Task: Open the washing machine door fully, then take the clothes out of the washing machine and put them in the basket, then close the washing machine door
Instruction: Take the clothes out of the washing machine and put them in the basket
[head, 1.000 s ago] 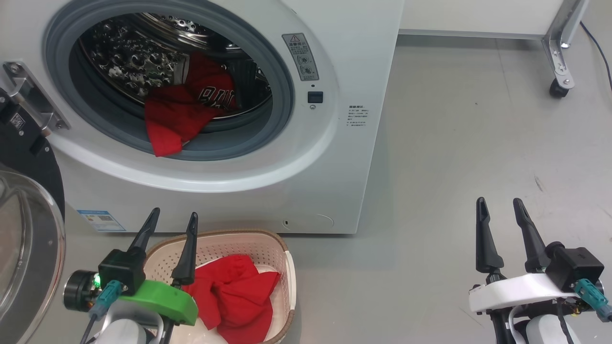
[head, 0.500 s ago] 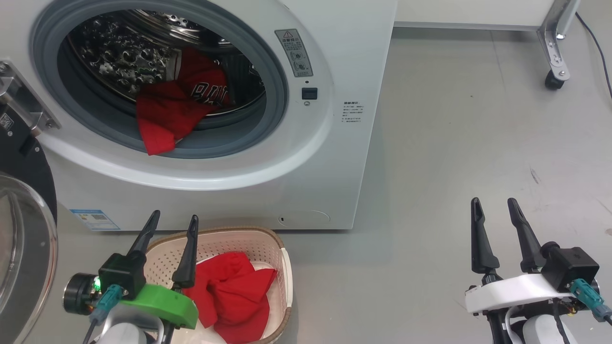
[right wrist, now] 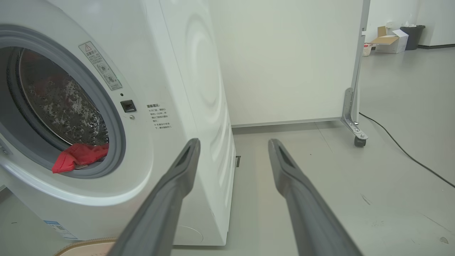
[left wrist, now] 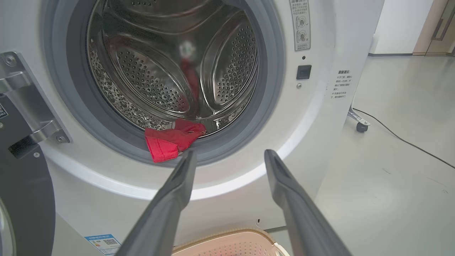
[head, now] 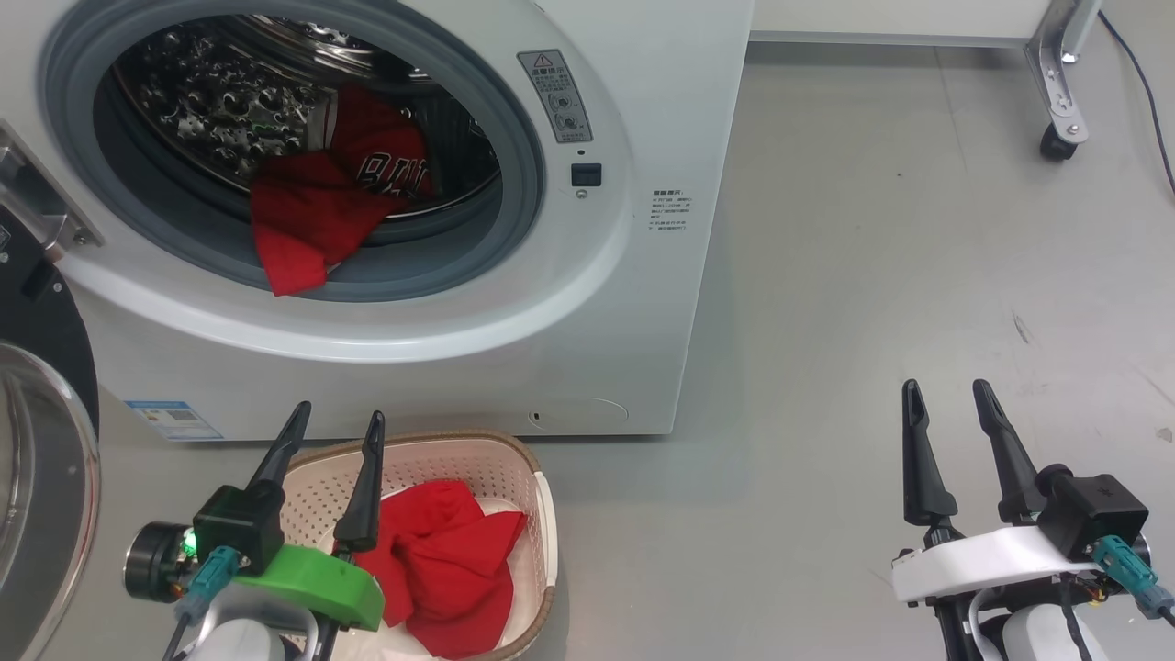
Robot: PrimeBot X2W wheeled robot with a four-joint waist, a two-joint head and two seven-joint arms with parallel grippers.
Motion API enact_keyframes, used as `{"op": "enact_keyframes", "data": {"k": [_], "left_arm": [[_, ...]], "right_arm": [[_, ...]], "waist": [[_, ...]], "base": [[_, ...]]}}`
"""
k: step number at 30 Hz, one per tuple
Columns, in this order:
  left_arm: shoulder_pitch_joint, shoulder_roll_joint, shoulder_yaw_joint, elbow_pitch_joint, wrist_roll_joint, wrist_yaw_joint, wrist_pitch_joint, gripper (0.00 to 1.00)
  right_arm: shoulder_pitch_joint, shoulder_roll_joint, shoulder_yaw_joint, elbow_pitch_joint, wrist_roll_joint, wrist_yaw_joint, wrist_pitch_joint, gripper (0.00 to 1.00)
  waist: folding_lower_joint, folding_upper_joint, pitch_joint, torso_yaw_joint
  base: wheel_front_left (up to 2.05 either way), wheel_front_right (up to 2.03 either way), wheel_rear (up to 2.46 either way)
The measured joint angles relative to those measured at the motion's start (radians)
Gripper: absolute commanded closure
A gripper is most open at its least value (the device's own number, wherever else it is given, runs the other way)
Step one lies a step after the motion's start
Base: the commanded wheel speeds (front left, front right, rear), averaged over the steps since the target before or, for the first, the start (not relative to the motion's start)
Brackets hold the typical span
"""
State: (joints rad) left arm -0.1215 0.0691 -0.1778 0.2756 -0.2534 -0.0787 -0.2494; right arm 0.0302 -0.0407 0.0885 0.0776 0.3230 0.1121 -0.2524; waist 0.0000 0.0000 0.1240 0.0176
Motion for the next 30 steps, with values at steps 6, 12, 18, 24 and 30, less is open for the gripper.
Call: {"op": "enact_keyframes", "data": {"k": [6,12,18,24,30], "left_arm": [[0.0,-0.002,0.0,-0.011,0.0,0.0,-0.002,0.0],[0.0,-0.004,0.004,-0.026,0.0,0.0,-0.003,0.0],[-0.003,-0.004,0.005,-0.036,0.007,0.0,-0.003,0.0],[-0.043,0.029,0.001,-0.038,0.047,-0.001,-0.003,0.0],[-0.136,0.077,0.029,-0.029,0.053,-0.002,0.022,0.0]], "right_arm": [[0.0,0.0,-0.001,-0.009,0.0,0.0,0.0,0.0],[-0.001,0.0,0.004,-0.021,0.0,0.0,0.0,0.0],[-0.004,0.0,0.023,-0.03,0.0,0.0,0.0,0.0],[-0.023,0.0,0.043,-0.04,0.002,0.0,0.0,0.0],[-0.056,-0.001,0.068,-0.051,0.013,0.0,0.0,0.0]], "waist": [[0.0,0.0,0.019,-0.001],[0.0,0.0,0.049,-0.004],[0.0,0.0,0.093,-0.011],[0.0,0.0,0.15,-0.027],[0.0,0.0,0.214,-0.055]], "base": [[0.0,0.0,0.0],[0.0,0.0,0.0],[0.0,0.0,0.0],[0.0,0.0,0.0],[0.0,0.0,0.0]]}}
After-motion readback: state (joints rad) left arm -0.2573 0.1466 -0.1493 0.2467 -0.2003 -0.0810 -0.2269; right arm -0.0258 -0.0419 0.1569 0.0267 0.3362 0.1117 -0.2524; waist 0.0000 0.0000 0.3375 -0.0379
